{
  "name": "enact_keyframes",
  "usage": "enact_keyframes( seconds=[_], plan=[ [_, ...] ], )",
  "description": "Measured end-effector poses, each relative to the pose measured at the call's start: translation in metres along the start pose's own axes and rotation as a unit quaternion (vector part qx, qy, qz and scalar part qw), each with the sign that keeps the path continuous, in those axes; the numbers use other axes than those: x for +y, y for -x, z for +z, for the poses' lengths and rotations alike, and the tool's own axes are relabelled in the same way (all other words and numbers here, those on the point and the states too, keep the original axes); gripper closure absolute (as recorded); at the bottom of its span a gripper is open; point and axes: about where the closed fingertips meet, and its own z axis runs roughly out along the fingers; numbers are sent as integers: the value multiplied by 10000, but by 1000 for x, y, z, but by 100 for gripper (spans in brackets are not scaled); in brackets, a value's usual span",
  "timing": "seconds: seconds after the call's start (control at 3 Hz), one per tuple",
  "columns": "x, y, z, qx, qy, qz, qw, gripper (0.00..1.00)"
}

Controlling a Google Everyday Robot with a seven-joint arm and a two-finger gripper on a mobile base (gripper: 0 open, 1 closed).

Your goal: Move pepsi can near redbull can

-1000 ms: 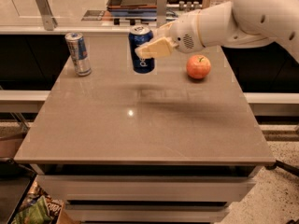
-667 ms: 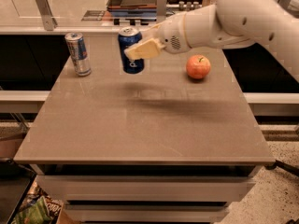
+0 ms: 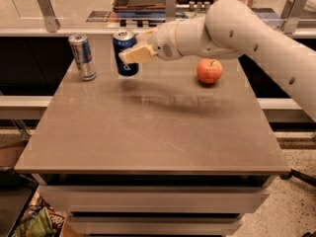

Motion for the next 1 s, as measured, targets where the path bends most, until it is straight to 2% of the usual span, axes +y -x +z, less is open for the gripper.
enact_keyframes(
  seconds=[0.33,0.67,1.0],
  plan=[
    [-12,-9,21,30,-65,88,9999,100],
    [-19,-21,40,179,-17,223,9996,100],
    [-16,-31,56,293,84,297,9991,100]
  ],
)
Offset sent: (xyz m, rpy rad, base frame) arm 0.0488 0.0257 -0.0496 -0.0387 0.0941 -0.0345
